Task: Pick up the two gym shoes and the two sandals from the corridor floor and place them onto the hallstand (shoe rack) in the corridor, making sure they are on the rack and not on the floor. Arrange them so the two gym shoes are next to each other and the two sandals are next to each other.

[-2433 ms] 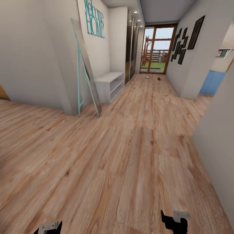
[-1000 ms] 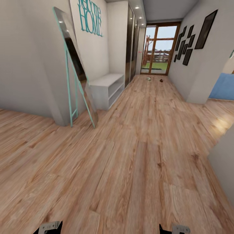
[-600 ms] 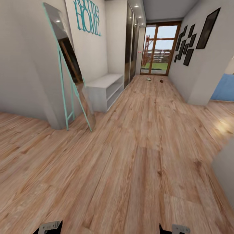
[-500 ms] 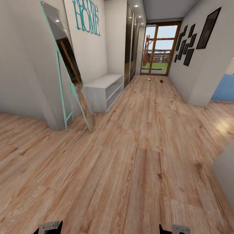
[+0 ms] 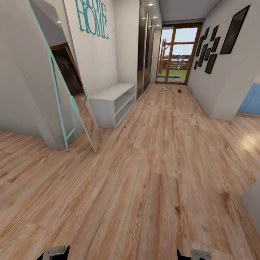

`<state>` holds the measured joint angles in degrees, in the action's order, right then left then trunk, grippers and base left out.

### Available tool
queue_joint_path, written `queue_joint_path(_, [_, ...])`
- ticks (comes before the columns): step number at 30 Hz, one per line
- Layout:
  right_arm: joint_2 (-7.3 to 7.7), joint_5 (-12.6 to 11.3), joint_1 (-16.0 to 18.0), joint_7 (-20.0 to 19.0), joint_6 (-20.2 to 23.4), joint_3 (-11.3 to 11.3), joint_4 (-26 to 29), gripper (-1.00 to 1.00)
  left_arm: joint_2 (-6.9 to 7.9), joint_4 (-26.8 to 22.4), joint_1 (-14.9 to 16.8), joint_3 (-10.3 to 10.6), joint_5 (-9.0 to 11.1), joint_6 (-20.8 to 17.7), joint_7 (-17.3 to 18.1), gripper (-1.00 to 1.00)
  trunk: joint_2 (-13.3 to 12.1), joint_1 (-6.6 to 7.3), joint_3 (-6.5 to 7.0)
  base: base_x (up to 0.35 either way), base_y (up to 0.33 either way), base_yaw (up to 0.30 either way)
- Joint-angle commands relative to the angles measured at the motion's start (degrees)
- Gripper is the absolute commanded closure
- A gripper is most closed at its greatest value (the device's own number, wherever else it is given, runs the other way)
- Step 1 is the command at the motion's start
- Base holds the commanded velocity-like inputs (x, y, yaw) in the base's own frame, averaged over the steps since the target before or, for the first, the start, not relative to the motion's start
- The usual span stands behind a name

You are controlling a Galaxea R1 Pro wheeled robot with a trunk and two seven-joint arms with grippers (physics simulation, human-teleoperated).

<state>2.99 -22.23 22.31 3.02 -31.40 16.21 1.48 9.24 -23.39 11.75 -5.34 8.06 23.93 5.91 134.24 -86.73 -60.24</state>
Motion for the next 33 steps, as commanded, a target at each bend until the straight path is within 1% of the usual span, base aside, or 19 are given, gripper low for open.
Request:
queue_joint_path(1, [0.00, -0.18, 0.01, 0.32, -0.06, 0.49, 0.01, -1.00, -0.01, 0.03, 0.03, -0.19, 0.61, 0.07, 0.60, -1.00, 0.01, -0.02, -0.05, 0.327, -0.116, 0.000])
queue_joint_path(13, [0.01, -0.42, 0.01, 0.50, -0.32, 0.33, 0.25, -1.00, -0.06, 0.08, 0.03, -0.21, 0.51, 0.07, 0.59, -1.00, 0.01, -0.02, -0.05, 0.327, -0.116, 0.000])
queue_joint_path(16, [0.36, -0.67, 0.01, 0.56, -0.38, 0.00, 0.97, -1.00, -0.09, 0.10, 0.03, -0.20, 0.54, 0.07, 0.59, -1.00, 0.01, -0.02, -0.05, 0.327, -0.116, 0.000])
queue_joint_path(20, [0.26, -0.53, 0.01, 0.50, -0.44, 0.26, 2.02, -1.00, -0.14, 0.10, 0.03, -0.20, 0.55, 0.07, 0.60, -1.00, 0.01, -0.02, -0.05, 0.327, -0.116, 0.000])
queue_joint_path(26, [0.41, -0.03, 0.01, 0.34, -0.42, 0.54, 1.27, -1.00, -0.16, 0.10, 0.03, -0.19, 0.55, 0.07, 0.60, -1.00, 0.01, -0.02, -0.05, 0.327, -0.116, 0.000])
queue_joint_path(33, [0.33, -0.35, -0.01, 0.48, -0.49, 0.53, 0.70, -1.00, -0.19, 0.10, 0.03, -0.19, 0.55, 0.07, 0.60, -1.00, 0.01, -0.02, -0.05, 0.327, -0.116, 0.000])
